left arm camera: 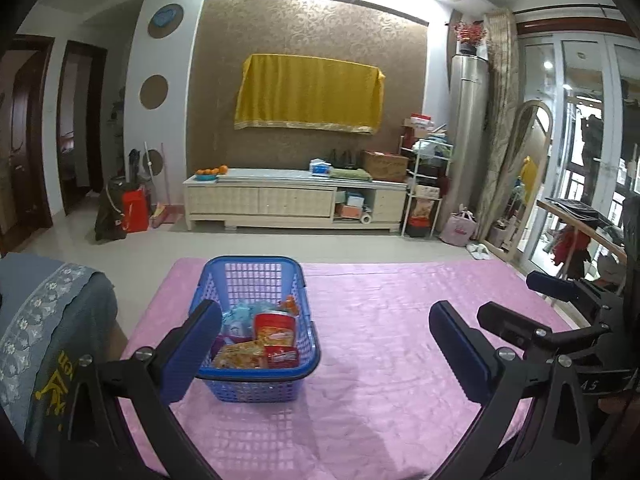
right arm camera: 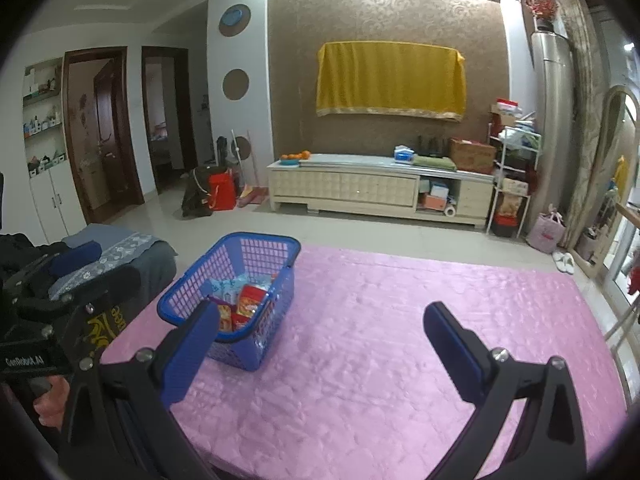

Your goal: Organize snacks

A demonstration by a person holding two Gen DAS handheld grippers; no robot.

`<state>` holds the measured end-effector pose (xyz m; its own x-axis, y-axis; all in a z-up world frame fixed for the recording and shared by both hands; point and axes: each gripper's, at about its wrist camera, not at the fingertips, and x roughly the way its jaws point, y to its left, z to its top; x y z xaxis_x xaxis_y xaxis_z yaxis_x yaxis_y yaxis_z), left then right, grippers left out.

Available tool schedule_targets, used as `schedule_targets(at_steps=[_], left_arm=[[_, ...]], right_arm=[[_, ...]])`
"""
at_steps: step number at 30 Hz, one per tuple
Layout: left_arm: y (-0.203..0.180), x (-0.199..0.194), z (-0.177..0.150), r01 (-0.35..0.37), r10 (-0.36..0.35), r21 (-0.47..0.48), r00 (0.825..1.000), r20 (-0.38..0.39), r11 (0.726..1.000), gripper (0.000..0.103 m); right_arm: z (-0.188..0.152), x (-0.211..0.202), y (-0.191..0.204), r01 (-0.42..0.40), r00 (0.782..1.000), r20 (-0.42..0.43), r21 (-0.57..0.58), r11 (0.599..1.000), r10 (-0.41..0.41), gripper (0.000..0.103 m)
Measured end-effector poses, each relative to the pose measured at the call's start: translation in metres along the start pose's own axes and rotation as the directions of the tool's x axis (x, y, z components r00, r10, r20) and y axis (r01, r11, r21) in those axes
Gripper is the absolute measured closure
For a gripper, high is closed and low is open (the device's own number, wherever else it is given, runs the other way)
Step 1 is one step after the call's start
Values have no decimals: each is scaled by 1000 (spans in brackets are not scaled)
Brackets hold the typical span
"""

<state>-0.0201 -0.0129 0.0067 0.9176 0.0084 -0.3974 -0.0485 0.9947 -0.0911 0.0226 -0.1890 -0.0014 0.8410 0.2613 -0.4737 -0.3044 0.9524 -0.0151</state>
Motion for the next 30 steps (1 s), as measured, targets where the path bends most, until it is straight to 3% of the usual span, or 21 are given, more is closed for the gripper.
schedule_targets(at_steps=[30], left_arm=[[-16,-1,-12,24,-23,42,999,-32,999,0]], right_arm=[[-17,-23,-21,32,999,-12,58,998,-32,0]])
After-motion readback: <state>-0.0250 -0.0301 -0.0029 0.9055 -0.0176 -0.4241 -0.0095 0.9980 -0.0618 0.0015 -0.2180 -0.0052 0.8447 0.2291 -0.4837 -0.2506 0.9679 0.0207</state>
